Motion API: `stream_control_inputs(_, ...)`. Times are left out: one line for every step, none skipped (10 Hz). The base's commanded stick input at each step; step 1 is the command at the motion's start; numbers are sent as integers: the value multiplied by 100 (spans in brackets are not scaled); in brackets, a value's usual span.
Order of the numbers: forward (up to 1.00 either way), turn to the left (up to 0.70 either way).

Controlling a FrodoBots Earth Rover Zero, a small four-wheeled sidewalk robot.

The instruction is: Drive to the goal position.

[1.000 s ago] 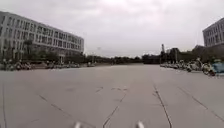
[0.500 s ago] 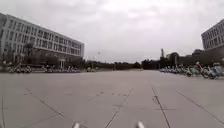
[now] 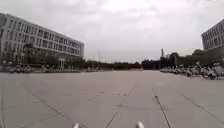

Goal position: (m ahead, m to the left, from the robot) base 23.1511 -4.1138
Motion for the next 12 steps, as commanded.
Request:
stream_control_inputs(85,0)
stream_control_inputs(85,0)
stream_control_inputs(85,0)
stream_control_inputs(85,0)
stream_control_inputs(85,0)
stream_control_inputs(85,0)
stream_control_inputs(85,0)
stream_control_inputs(85,0)
stream_control_inputs(85,0)
stream_control_inputs(85,0)
stream_control_inputs(85,0)
stream_control_inputs(85,0)
